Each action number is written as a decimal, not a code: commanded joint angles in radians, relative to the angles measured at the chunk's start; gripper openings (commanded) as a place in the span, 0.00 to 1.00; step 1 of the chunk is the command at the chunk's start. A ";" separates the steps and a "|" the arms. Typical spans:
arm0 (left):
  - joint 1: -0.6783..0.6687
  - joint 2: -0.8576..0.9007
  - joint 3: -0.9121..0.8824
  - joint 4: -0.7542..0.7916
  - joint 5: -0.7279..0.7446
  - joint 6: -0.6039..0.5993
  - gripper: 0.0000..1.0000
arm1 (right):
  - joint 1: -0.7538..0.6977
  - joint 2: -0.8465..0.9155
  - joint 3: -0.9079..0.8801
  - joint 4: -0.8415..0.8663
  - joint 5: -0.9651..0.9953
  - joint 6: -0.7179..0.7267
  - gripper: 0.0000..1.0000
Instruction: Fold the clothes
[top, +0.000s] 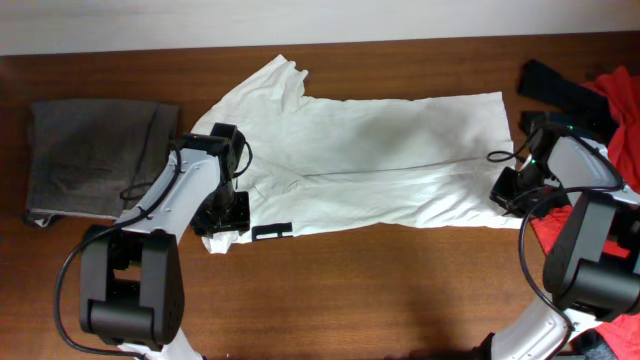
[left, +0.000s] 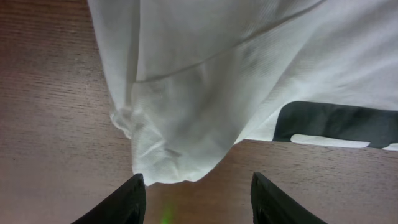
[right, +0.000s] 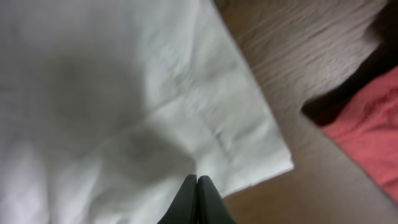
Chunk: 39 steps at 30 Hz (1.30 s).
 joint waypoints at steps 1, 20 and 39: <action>0.002 -0.014 -0.010 0.003 -0.010 -0.007 0.54 | -0.012 0.002 -0.049 0.039 0.010 -0.001 0.04; 0.002 -0.014 -0.071 0.071 -0.011 -0.014 0.33 | -0.017 0.002 -0.125 0.142 0.009 -0.001 0.04; 0.002 -0.013 -0.075 0.106 -0.048 -0.014 0.54 | -0.017 0.002 -0.126 0.143 0.005 -0.001 0.04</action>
